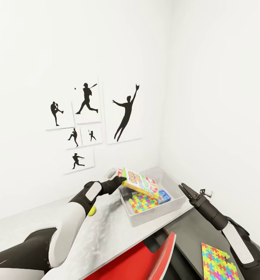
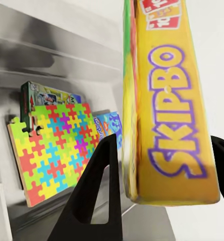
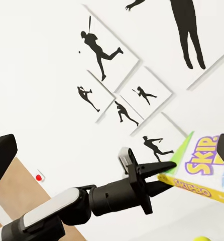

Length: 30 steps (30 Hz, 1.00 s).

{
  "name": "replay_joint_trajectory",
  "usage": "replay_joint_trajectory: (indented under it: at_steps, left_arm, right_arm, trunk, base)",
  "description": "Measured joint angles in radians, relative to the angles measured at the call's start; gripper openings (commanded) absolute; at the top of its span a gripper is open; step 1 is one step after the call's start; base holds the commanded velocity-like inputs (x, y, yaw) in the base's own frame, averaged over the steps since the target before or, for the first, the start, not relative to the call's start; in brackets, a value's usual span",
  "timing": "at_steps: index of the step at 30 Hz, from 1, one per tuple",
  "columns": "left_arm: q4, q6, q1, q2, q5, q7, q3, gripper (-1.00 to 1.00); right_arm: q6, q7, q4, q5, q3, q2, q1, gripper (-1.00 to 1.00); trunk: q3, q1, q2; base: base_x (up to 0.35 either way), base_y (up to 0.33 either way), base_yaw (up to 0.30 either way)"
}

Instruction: Put all the toys in the child's room - the three board games (two on the bed and one on the table), the two jigsaw puzzles on the table, and the tennis ball on the table - inside the toy box on the table in the child's room.

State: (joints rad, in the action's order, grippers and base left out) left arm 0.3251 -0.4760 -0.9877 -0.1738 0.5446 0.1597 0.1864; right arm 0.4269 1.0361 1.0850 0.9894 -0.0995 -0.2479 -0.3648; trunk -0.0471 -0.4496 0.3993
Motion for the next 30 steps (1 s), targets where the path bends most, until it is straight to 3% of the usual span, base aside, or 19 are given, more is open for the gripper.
replay_joint_trajectory:
  at_steps: [15, 21, 30]
  left_arm:
    - [0.000, -0.008, 0.000, 0.000, 0.000, 0.023, -0.002, -1.00]
    - [0.006, -0.013, 0.000, 0.000, 0.002, 0.119, -0.006, -1.00]
    - [0.007, -0.017, 0.000, 0.000, -0.002, 0.153, -0.008, -1.00]
  right_arm:
    - [0.000, 0.000, 0.000, -0.001, 0.000, 0.000, 0.000, 1.00]
    - [0.000, 0.000, 0.001, -0.001, 0.001, 0.001, 0.000, 1.00]
    - [0.000, 0.001, 0.001, 0.000, 0.000, 0.000, 0.000, 1.00]
  trunk:
    - [0.000, 0.000, 0.000]
    - [0.000, 0.000, 0.000]
    - [0.000, 0.000, 0.000]
  base:
    - [0.000, 0.000, 0.000]
    - [0.000, 0.000, 0.000]
    - [0.000, 0.000, 0.000]
